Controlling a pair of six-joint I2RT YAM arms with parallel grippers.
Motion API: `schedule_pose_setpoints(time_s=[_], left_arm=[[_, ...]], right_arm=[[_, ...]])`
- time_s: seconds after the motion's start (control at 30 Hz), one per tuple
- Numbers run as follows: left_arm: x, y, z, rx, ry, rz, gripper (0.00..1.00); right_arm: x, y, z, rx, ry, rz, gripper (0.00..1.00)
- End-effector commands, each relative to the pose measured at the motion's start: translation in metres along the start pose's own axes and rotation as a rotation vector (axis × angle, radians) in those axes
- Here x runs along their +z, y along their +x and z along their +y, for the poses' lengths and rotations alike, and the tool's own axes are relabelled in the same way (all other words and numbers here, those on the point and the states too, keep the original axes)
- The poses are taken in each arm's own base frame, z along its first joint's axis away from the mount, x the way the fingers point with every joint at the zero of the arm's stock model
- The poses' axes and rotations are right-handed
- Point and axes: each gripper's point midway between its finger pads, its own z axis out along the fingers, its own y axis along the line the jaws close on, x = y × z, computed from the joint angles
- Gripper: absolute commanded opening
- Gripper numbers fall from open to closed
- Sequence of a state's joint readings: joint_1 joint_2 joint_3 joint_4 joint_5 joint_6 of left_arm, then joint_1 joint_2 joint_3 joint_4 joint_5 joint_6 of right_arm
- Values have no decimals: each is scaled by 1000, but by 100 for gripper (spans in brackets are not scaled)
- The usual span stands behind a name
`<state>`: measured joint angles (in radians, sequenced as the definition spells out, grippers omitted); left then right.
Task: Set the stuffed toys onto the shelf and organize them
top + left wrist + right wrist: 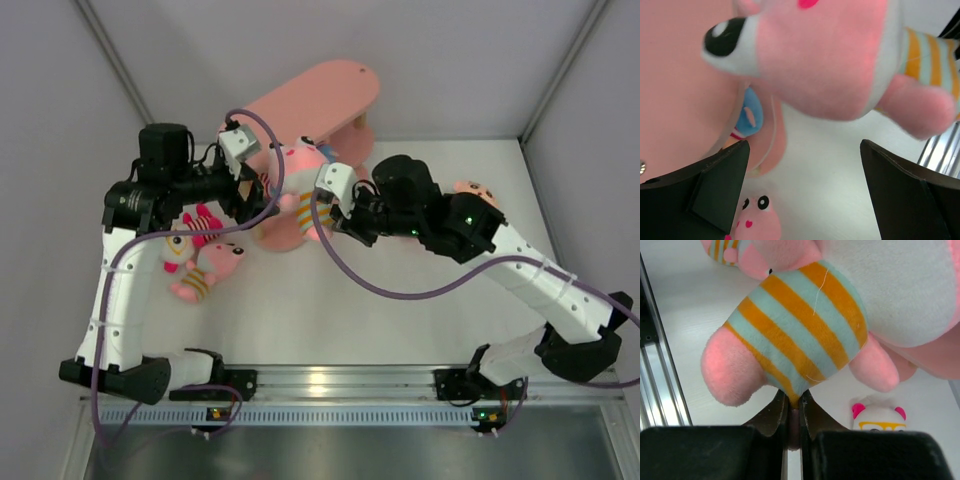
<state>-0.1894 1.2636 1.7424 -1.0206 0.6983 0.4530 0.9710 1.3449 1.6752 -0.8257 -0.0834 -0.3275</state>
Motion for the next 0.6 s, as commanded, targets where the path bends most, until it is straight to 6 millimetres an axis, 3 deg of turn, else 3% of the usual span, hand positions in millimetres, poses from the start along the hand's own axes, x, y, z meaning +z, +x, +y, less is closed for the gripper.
schedule_pose_setpoints(time_s=[0.0, 0.37, 0.57], left_arm=[[-3, -14, -30, 32, 128, -62, 99], [-17, -41, -58, 8, 251, -156, 98], [-16, -40, -59, 1, 258, -152, 99]], right_arm=[[3, -17, -1, -68, 28, 15, 0], [11, -37, -7, -102, 65, 7, 0], [16, -41, -15, -90, 108, 15, 0]])
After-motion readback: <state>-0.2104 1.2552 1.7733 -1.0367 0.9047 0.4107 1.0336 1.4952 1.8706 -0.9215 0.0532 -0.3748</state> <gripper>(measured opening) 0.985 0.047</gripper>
